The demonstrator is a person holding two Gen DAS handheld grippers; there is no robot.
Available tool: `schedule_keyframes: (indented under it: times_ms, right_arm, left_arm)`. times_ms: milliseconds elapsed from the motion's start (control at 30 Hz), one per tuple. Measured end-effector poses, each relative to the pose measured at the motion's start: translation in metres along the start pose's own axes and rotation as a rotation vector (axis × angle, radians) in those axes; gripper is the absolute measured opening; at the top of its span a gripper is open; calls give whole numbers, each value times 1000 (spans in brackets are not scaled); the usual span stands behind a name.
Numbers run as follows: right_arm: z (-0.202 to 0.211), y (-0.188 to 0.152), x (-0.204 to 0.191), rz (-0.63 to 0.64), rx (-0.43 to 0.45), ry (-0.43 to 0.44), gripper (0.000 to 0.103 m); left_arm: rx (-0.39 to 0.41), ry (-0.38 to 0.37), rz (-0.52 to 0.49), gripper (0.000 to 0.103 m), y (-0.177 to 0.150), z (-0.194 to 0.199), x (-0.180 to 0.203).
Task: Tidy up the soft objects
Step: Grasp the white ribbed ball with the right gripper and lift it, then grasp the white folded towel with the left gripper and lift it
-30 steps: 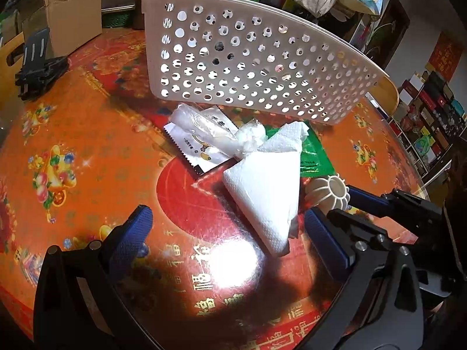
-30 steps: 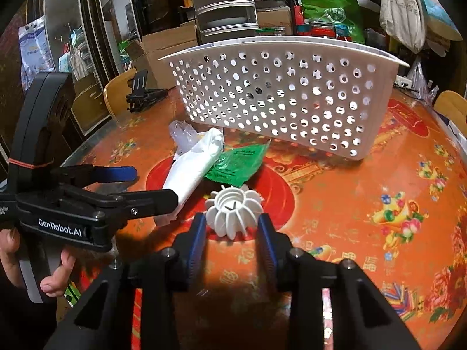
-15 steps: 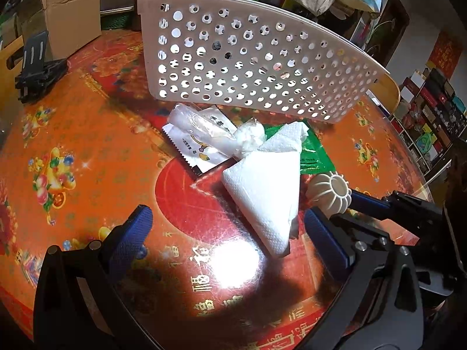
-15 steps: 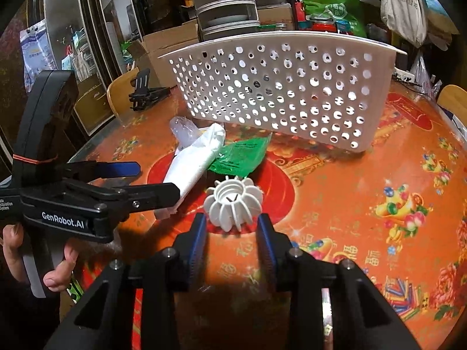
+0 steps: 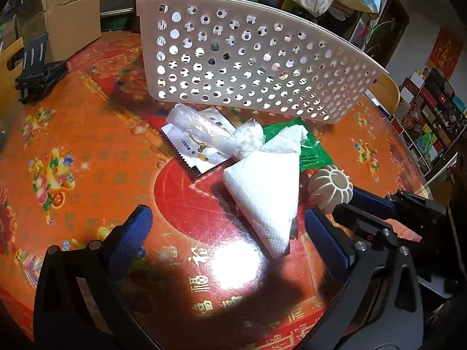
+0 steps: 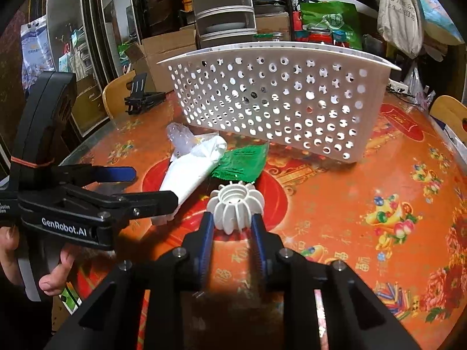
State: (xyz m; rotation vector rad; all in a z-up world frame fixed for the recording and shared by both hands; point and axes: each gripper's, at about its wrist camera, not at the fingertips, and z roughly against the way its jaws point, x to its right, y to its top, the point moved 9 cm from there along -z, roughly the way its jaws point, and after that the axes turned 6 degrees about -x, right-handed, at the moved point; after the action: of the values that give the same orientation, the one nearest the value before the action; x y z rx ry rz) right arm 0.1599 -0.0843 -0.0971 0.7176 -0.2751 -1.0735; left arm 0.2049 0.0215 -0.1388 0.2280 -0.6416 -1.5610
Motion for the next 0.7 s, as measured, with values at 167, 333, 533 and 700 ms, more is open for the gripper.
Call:
schedule_keyframes:
  times_ms: [167, 333, 533, 700]
  right_arm:
    - [6, 2, 1, 4, 23, -7, 23]
    - [15, 2, 12, -10, 47, -14, 23]
    - [28, 5, 36, -56, 86, -8, 23]
    - [33, 6, 39, -61, 104, 15, 23]
  left_arm:
    - [2, 6, -3, 103, -1, 0, 1]
    - [1, -1, -13, 103, -2, -1, 9]
    - [11, 13, -30, 103, -2, -2, 26]
    - [6, 70, -45, 83, -1, -7, 35]
